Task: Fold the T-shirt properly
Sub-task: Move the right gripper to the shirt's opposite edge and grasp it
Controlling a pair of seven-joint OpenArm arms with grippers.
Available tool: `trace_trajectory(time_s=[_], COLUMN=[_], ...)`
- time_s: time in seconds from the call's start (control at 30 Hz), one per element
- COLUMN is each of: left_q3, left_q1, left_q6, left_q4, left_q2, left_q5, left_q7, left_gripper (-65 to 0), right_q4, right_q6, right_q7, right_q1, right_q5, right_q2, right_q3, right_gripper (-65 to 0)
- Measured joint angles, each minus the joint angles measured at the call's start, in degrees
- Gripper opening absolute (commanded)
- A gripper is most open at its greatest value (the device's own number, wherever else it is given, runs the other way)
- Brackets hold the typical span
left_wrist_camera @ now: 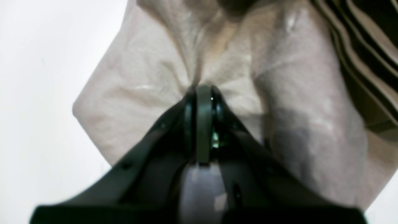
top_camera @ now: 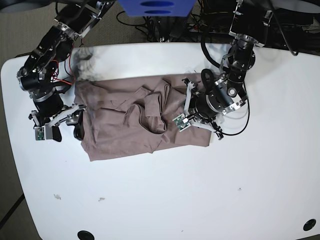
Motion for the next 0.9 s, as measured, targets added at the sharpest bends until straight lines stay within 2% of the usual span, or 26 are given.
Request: trace_trajectory(time_s=[0.1, 0.6, 0.9], left_q3=[0.0, 0.0, 0.0], left_q1=[0.0, 0.0, 0.0], left_q6=[0.1, 0.1, 0.1], left_q4=[0.0, 0.0, 0.0], left_q2=[0.0, 0.1, 0.1], left_q5=[0.1, 0.1, 0.1], left_q7=[0.0, 0.0, 0.0], left_gripper=[-65.0, -65.0, -65.0], right_q4=[-1.0, -12.3, -14.8], right_q6=[0.0, 0.0, 0.0], right_q7=[2.1, 2.6, 4.2], right_q1=[-0.7, -1.1, -0.6], right_q5=[0.4, -0.2, 1.2], right_q2=[-0.2, -0.6, -0.5], right_q3=[0.0, 0.2, 0.2], right_gripper=[-23.0, -23.0, -23.0])
